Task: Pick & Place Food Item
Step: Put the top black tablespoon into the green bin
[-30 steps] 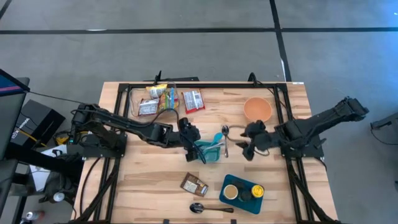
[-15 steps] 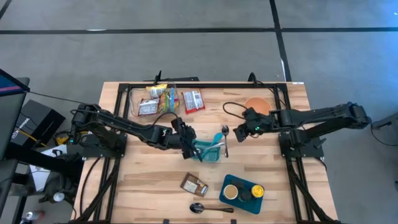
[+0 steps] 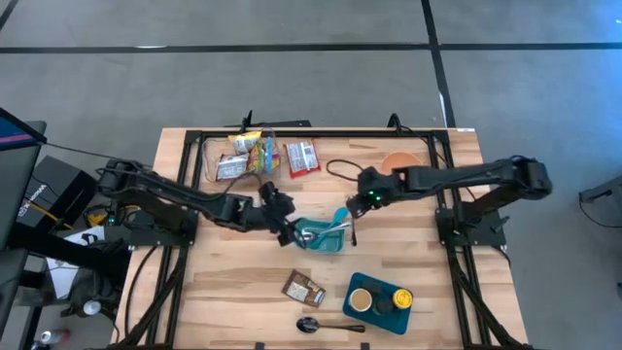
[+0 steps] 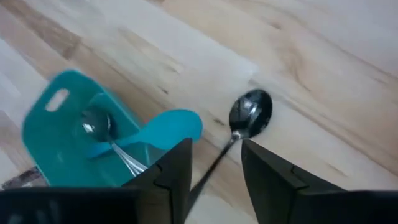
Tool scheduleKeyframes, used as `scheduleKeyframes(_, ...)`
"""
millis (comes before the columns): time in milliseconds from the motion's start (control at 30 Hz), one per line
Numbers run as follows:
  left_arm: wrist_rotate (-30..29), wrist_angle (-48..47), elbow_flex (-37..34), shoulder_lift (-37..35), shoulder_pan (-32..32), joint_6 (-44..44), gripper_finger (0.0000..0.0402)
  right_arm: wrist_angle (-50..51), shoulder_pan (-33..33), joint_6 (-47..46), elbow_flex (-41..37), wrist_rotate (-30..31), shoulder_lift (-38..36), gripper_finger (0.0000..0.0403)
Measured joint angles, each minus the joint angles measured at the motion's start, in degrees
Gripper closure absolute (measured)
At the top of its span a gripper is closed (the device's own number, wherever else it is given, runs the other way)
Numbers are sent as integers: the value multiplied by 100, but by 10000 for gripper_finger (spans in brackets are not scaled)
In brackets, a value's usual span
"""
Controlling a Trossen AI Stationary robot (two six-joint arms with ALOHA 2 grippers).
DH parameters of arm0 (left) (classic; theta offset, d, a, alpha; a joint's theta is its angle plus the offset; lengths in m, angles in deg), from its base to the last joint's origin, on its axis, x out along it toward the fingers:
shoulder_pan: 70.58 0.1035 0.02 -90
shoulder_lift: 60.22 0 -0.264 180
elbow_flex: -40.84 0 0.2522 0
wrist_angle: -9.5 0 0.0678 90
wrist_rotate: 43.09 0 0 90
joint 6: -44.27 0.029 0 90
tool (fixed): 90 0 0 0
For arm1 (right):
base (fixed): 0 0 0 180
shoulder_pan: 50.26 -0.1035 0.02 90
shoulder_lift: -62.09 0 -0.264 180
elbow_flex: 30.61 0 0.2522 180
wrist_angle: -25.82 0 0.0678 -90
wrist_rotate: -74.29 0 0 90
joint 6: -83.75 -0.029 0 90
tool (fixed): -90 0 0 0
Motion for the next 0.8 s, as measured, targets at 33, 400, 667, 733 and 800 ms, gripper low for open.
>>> scheduleKeyframes(33, 1, 146, -157, -155, 0, -1, 101, 143, 20, 3, 141, -28, 157, 275)
scheduleKeyframes(400, 49, 2487, -1872, -1588, -45, -1, 101, 1443, 284, -433, 1230, -191, 1423, 284)
scheduleKeyframes(667, 494, 2904, -2229, -1854, -79, 4, 101, 1263, 513, -993, 1225, -646, 1766, 284)
scheduleKeyframes(733, 525, 2985, -2234, -1837, -135, 7, 101, 1326, 473, -1157, 1226, -659, 1866, 284)
scheduleKeyframes(800, 552, 3005, -2231, -1823, -148, 22, 101, 1285, 411, -1326, 1227, -668, 1958, 284)
